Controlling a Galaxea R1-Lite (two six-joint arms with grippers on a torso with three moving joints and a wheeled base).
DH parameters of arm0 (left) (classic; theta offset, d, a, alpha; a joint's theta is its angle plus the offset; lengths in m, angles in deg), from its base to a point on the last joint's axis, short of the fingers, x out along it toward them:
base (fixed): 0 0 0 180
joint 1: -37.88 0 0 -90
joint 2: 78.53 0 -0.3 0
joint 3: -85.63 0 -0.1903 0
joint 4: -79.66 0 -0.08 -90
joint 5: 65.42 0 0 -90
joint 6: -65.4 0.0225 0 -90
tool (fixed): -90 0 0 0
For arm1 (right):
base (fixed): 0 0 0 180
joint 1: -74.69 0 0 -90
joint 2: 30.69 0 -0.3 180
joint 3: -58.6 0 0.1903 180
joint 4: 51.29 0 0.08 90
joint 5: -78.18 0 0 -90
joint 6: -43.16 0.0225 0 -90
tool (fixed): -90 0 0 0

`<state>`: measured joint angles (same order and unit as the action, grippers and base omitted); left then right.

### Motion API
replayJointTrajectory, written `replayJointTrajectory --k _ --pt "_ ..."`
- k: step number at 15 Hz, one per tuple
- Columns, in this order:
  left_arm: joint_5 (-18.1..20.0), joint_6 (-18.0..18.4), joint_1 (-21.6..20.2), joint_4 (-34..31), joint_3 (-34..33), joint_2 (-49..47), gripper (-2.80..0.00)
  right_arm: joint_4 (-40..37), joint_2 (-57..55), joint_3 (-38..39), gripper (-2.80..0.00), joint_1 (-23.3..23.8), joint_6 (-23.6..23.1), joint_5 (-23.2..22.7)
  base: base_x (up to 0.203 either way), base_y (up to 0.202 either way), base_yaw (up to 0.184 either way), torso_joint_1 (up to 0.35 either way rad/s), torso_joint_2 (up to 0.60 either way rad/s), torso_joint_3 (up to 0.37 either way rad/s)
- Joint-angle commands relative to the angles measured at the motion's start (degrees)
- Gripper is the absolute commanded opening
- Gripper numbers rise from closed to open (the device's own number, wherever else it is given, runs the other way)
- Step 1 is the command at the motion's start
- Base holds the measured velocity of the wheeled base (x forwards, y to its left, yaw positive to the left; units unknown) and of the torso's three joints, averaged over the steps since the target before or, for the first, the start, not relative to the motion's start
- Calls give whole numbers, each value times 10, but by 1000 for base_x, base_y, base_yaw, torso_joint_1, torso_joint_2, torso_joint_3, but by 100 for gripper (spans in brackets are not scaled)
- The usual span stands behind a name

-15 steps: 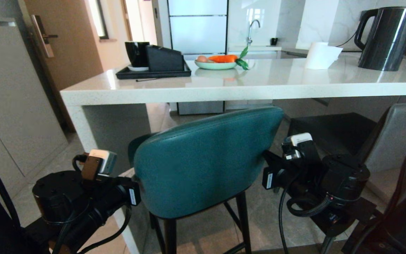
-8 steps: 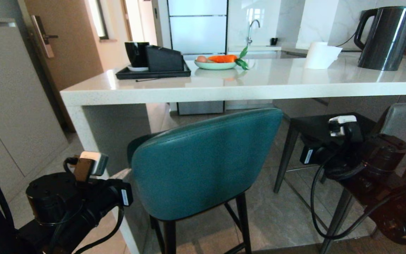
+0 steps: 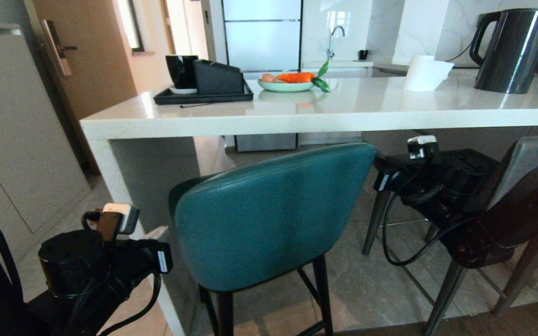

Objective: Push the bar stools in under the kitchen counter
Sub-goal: Pull the blue chair out from under the dining table

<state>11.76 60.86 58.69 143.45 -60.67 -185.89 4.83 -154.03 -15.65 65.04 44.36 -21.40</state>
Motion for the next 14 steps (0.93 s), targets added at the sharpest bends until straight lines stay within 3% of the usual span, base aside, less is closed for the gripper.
replayJointTrajectory --k 1,4,8,14 --pt "-10 -4 0 5 -1 -3 -280 4 -53 -25 -280 -7 0 -34 0 0 0 0 0 0" --pt "-24 -5 1 5 -2 -5 -280 4 -65 -38 -280 -29 0 -63 0 0 0 0 0 0" --pt "-33 -12 2 5 -2 -5 -280 7 -44 -25 -280 -54 1 -67 0 0 0 0 0 0" --pt "-41 -13 1 5 -1 -7 -280 26 26 69 -280 -103 0 -66 0 0 0 0 0 0"
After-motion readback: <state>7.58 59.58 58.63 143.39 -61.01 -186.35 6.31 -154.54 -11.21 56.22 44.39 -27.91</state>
